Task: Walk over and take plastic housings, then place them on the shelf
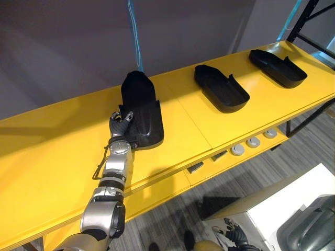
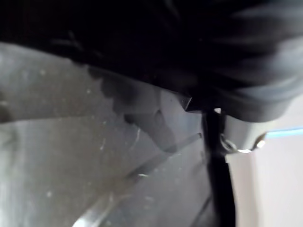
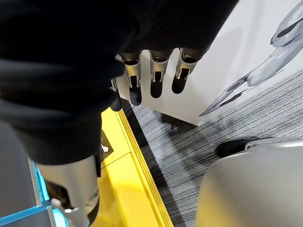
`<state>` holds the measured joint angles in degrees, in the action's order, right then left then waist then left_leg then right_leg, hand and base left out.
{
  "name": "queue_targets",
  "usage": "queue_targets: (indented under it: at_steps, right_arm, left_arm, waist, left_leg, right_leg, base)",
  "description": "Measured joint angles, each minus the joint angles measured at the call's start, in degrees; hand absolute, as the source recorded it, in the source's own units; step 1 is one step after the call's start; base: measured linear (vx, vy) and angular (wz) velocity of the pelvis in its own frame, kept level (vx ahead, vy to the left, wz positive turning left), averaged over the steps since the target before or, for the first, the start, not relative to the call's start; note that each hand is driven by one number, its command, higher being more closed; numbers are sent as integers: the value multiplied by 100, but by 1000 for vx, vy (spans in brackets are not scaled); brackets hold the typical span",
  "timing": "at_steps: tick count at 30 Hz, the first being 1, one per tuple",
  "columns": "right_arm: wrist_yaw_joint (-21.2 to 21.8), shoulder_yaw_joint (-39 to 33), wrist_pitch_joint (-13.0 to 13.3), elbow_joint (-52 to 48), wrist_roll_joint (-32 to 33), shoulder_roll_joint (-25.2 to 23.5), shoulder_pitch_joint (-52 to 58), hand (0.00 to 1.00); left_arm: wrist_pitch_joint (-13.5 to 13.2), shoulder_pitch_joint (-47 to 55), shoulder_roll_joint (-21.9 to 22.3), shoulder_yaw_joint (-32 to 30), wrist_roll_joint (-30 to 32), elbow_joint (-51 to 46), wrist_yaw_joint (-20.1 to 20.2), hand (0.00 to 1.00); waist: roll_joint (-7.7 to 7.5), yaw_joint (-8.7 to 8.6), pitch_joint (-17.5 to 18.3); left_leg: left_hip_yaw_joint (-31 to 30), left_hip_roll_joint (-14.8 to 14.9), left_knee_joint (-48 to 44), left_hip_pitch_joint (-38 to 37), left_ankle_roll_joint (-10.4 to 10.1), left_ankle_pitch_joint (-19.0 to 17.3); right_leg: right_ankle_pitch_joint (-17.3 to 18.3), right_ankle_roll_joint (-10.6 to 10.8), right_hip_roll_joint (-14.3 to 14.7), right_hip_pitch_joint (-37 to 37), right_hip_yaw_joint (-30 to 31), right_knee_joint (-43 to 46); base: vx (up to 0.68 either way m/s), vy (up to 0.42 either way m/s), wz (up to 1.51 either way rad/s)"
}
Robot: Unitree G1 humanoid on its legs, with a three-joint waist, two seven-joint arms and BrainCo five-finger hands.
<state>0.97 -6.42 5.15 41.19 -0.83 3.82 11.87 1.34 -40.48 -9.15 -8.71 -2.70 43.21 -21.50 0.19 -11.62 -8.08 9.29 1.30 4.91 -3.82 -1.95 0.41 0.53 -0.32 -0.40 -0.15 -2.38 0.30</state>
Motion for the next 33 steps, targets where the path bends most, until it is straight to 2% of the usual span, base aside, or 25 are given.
queue_targets:
  at_steps: [12,22,24,27,31,32,33]
  right_arm:
    - [-74,210,-6,-2,-1,84,-161,0]
    - [-100,251,-13,-1,-24,77,-269,0]
    - [-100,299,-14,-1,-25,77,-264,0]
    - [-99,325,-13,-3,-28,63,-267,0]
    - [-97,319,-12,-6,-35,78,-219,0]
    - [-95,319,-12,-5,-35,78,-218,0]
    - [-93,323,-12,-5,-35,77,-216,0]
  left_arm:
    - [-113,513,448,138,-718,-920,-163,0]
    - [-186,988,584,341,-756,-1571,-147,0]
    - [-185,1021,582,339,-654,-1733,-200,0]
    - [-176,1200,582,338,-89,-2285,-350,0]
    - [-173,1435,670,379,538,-3259,-432,0]
    - [-177,1498,660,441,621,-3427,-423,100]
    - [-194,1628,637,540,655,-3659,-381,100]
  waist:
    - [48,6,-31]
    - [59,105,-41]
    - [61,136,-42]
    - [62,150,-42]
    - [82,299,-52]
    - [84,318,-53]
    - [91,344,-50]
  left_leg:
    - [-130,-5,1,-10,71,48]
    - [-148,-3,1,-43,83,58]
    - [-132,-1,1,-42,84,58]
    - [-140,6,-1,-58,84,58]
    - [-147,12,-6,-50,82,57]
    - [-160,12,-10,-48,82,57]
    - [-160,12,-12,-50,82,57]
  right_leg:
    - [-13,1,-4,64,-125,-8]
    - [-89,2,-1,158,-139,-126]
    - [-131,-5,4,183,-127,-194]
    - [-130,-5,8,200,-125,-194]
    - [-127,-8,14,196,-121,-189]
    - [-125,-10,15,199,-121,-185]
    - [-124,-10,15,201,-120,-183]
  base:
    - [-40,3,5]
    - [-26,5,2]
    - [-31,6,-3]
    - [-21,-1,0]
    - [-9,0,0]
    - [0,0,0]
    - [-23,-1,3]
